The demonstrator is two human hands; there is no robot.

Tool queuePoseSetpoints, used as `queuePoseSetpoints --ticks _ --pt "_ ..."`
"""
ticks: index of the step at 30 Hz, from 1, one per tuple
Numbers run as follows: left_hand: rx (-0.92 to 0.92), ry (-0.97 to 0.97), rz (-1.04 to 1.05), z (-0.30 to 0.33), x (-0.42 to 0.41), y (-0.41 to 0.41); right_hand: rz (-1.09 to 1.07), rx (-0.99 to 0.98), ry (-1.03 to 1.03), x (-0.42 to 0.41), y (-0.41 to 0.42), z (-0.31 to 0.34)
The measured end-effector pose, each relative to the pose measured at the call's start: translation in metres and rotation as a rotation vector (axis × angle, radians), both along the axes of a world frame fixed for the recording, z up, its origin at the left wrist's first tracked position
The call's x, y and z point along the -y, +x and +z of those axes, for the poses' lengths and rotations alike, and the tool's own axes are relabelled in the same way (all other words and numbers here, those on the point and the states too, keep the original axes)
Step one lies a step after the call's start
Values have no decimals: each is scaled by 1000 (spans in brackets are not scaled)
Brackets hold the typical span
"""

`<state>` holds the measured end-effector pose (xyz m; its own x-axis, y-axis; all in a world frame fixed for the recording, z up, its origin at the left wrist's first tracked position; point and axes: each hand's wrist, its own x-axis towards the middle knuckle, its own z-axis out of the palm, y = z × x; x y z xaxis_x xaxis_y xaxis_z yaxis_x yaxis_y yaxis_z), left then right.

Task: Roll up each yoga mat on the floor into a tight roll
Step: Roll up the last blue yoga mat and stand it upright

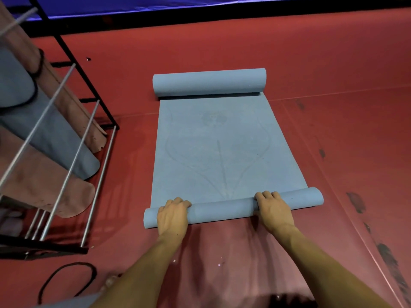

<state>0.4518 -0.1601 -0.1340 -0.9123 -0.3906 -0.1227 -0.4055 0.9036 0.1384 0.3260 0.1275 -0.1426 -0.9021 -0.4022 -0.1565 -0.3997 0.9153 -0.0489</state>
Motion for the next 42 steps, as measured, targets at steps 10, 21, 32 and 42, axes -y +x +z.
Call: queuePoseSetpoints --ticks 10,21,32,42 --pt "-109 95 -138 -6 0 14 17 -56 -21 3 -1 1" --pt "-92 -79 -142 -9 1 5 -15 -47 -6 4 -3 -3" --pt "28 -196 -80 -28 -3 3 10 -38 22 7 -21 -11" --pt "101 -159 -105 -33 23 -19 -79 51 32 13 -33 -16"
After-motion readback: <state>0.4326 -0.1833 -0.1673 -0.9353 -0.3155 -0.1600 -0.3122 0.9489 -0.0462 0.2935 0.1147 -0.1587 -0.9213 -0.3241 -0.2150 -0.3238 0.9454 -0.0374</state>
